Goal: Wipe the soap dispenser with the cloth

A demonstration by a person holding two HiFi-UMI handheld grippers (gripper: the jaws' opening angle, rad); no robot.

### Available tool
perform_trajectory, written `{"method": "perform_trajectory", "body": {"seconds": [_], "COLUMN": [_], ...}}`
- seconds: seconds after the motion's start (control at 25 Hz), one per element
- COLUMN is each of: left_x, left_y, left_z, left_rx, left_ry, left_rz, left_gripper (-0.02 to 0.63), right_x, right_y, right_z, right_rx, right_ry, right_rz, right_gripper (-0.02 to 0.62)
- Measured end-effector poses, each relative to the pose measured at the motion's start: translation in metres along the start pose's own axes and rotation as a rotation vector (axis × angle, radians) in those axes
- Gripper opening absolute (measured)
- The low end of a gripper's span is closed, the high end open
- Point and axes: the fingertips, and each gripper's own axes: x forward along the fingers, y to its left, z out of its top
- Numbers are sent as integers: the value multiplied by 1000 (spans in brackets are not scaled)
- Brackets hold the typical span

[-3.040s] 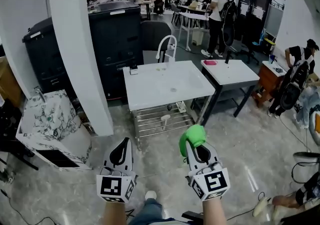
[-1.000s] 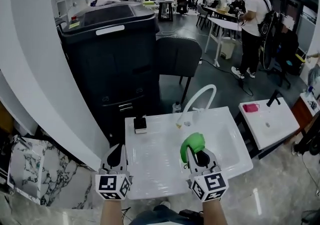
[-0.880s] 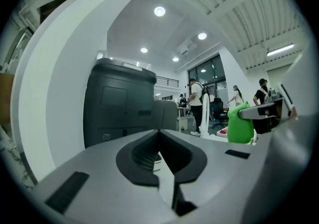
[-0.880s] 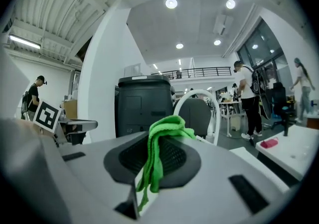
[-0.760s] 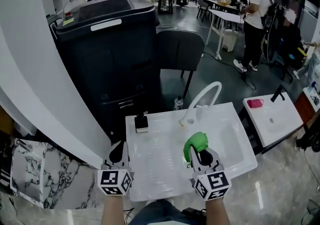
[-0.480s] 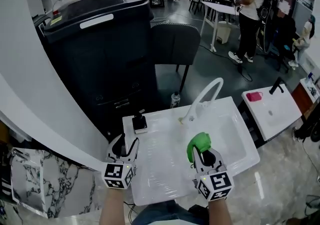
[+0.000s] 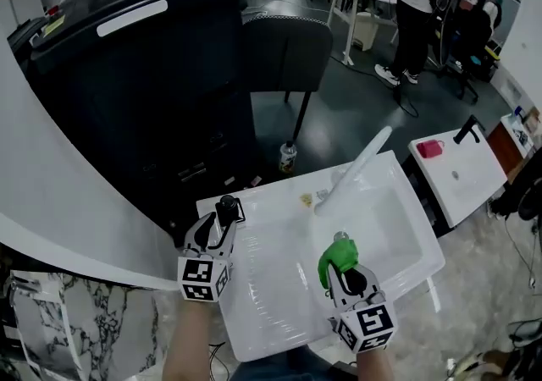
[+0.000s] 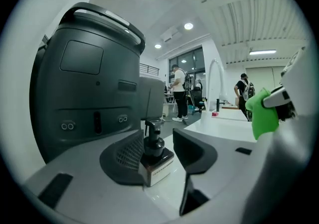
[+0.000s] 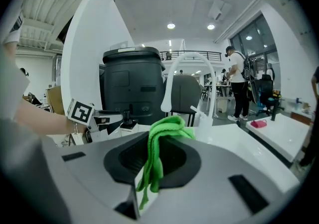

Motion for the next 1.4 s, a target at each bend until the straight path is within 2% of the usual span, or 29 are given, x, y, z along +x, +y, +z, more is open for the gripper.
{"method": "perform_trajectory", "body": {"seconds": [0.28, 0.44, 0.76, 1.08, 1.4], "left_x": [36, 43, 44, 30, -6], "left_y": [4, 6, 8, -6, -39], "left_z": [-4, -3, -2, 17, 53], "left_rx": [35, 43, 55, 7, -49], "left_ry": [-43, -65, -89, -77, 11], "left_rz": [-37, -19, -28, -75, -91], "left_gripper": [165, 102, 95, 94, 94], "right_x": [14, 15, 16, 12, -6], "right_y": [-4, -7, -7, 0, 0], "right_z": [-21, -23, -23, -17, 7], "right_rx": [1, -7, -42, -57, -85], "right_ry": [46, 63, 85, 74, 14], "right_rz": [-30, -39, -39, -4, 58], "right_gripper": [50, 51, 51, 51, 50]}}
